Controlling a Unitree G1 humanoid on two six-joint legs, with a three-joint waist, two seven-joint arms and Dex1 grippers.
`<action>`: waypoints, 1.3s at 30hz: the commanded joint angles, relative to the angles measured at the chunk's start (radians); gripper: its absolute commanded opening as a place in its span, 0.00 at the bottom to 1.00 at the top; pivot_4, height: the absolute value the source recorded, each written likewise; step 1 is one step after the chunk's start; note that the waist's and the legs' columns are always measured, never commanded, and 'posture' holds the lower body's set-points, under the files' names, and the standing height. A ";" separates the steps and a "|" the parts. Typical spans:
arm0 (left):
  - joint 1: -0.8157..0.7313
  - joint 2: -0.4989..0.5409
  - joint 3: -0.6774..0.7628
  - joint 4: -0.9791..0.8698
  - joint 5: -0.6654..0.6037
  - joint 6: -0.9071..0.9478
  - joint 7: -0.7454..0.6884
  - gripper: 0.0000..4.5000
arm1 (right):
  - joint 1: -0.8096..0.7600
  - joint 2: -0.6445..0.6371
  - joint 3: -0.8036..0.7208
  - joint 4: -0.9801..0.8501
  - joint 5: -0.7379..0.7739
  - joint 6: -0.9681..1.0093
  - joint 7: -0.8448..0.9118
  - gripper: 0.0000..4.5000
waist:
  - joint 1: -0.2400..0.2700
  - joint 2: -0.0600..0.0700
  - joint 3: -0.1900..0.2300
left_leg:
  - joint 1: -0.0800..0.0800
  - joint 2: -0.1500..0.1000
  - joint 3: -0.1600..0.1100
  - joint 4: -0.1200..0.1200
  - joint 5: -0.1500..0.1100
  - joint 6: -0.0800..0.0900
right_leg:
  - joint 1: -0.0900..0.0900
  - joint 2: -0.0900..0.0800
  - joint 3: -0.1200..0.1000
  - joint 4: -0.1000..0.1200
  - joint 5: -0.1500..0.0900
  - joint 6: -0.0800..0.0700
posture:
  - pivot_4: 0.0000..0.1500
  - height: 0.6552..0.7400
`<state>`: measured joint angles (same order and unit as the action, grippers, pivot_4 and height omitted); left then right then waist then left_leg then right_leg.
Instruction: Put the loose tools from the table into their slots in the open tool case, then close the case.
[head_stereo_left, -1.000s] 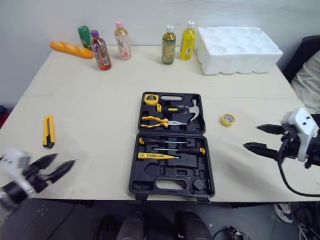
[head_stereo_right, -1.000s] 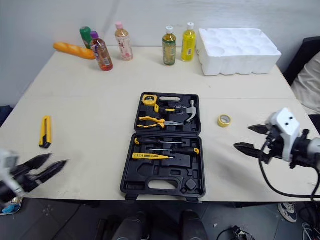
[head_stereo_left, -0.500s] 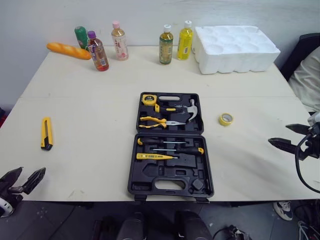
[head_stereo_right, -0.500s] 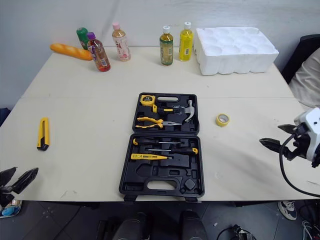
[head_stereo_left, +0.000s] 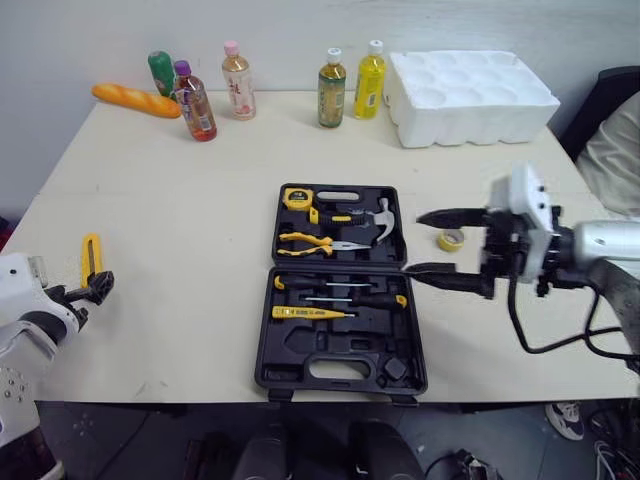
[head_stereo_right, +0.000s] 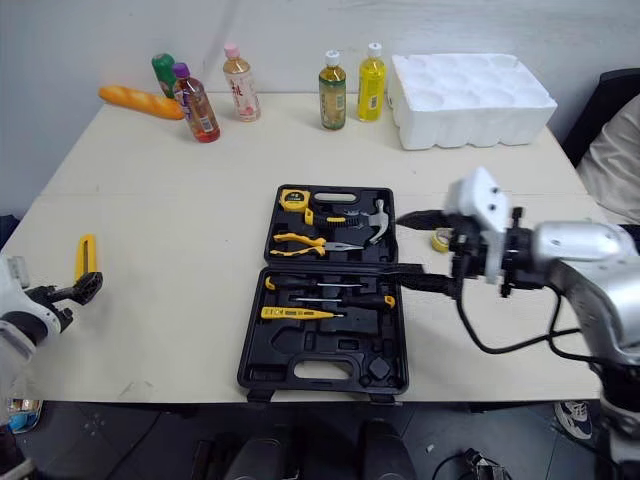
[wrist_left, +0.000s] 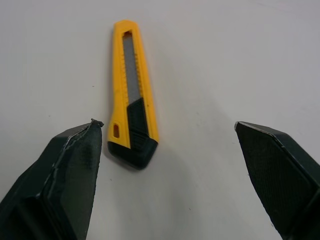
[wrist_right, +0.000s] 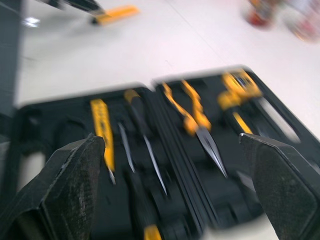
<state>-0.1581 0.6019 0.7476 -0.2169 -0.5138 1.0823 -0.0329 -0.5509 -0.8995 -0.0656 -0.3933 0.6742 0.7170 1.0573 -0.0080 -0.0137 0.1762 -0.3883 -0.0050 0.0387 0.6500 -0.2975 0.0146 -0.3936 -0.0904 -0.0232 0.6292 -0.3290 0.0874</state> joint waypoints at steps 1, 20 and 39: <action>-0.057 0.057 -0.022 0.065 0.037 0.016 0.007 0.99 | -0.078 0.043 0.050 -0.025 0.027 0.014 0.003 1.00 | 0.003 -0.001 0.000 | 0.000 0.000 0.000 0.000 0.000 0.000 | 0.000 0.000 0.000 0.000 0.000 0.000 | 1.00 1.00; -0.210 0.116 -0.208 0.362 0.127 -0.056 -0.099 0.49 | -0.208 0.240 0.185 -0.018 -0.002 0.001 -0.010 1.00 | 0.004 -0.001 -0.001 | -0.001 0.000 0.000 0.001 0.000 0.000 | -0.001 -0.001 -0.002 0.001 0.000 0.000 | 1.00 1.00; -0.265 0.362 -0.589 -0.168 -0.051 -0.139 -0.707 0.35 | 0.034 0.032 0.041 -0.151 0.061 0.071 0.006 1.00 | 0.004 -0.003 0.001 | -0.003 -0.001 0.000 -0.002 -0.001 0.001 | 0.000 -0.003 -0.003 -0.003 0.000 0.000 | 1.00 1.00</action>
<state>-0.3923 0.9415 0.2004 -0.3353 -0.5395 0.9517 -0.6745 -0.5289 -0.8519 0.0179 -0.4878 0.7123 0.7874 1.0568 -0.0038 -0.0163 0.1774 -0.3907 -0.0059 0.0386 0.6484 -0.2989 0.0151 -0.3938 -0.0932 -0.0259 0.6255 -0.3292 0.0870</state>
